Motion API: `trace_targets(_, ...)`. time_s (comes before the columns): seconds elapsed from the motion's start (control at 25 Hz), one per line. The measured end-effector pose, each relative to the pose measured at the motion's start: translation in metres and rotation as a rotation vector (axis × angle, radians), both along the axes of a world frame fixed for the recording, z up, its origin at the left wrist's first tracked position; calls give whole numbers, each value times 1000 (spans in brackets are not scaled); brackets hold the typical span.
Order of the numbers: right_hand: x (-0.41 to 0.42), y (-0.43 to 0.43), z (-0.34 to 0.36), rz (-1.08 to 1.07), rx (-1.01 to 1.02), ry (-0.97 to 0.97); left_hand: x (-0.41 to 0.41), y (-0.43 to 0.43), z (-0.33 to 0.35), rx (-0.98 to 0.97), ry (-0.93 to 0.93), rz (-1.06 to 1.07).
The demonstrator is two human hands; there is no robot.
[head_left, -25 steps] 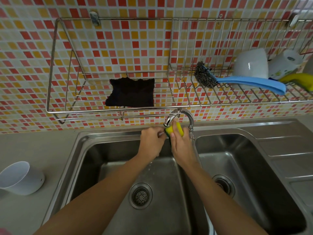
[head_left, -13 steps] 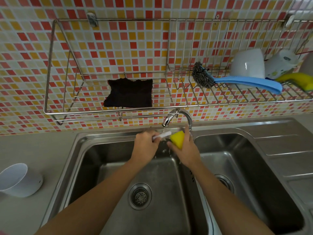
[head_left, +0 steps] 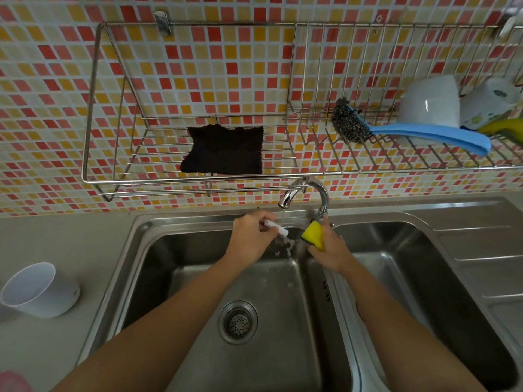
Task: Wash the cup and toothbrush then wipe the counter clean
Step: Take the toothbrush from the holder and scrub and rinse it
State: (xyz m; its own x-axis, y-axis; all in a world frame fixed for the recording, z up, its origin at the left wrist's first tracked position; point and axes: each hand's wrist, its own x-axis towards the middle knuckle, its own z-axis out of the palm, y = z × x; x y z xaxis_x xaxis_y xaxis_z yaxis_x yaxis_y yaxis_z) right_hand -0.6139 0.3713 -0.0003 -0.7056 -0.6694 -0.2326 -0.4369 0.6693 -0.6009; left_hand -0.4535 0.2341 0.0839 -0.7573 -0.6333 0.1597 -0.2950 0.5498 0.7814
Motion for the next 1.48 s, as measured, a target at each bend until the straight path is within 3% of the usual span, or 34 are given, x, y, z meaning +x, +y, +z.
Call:
trace_targets(0.12,21,-3,8,-30,-98,119,1,-2,-3,95,45,39)
trace_targets(0.24,54,-16,12,59,-32,282,8,-3,-19,-19,-46,20)
trace_targets(0.52,119,-49,10,42,84,263,53,-9,-54,-185,-372,-23)
trace_targets(0.84,179,-66,48,-74,77,257,120,-16,-38,-446,-391,28)
trace_targets(0.92,194,-69,57,-137,59,290,133,-24,-33,-390,-300,63)
trace_targets(1.0,209,-69,67,-216,-20,289,144,-35,-28,-196,-165,127)
trace_targets(1.12,228,-61,98,-261,-361,158,160,-51,-17,79,-78,159)
trace_targets(1.28,242,-63,175,-106,-678,156,174,-65,4,184,-50,118)
trace_targets(1.36,237,-84,217,-14,-693,157,180,-74,17,173,-23,91)
trace_targets(1.48,218,-142,258,79,-493,155,192,-83,34,149,4,62)
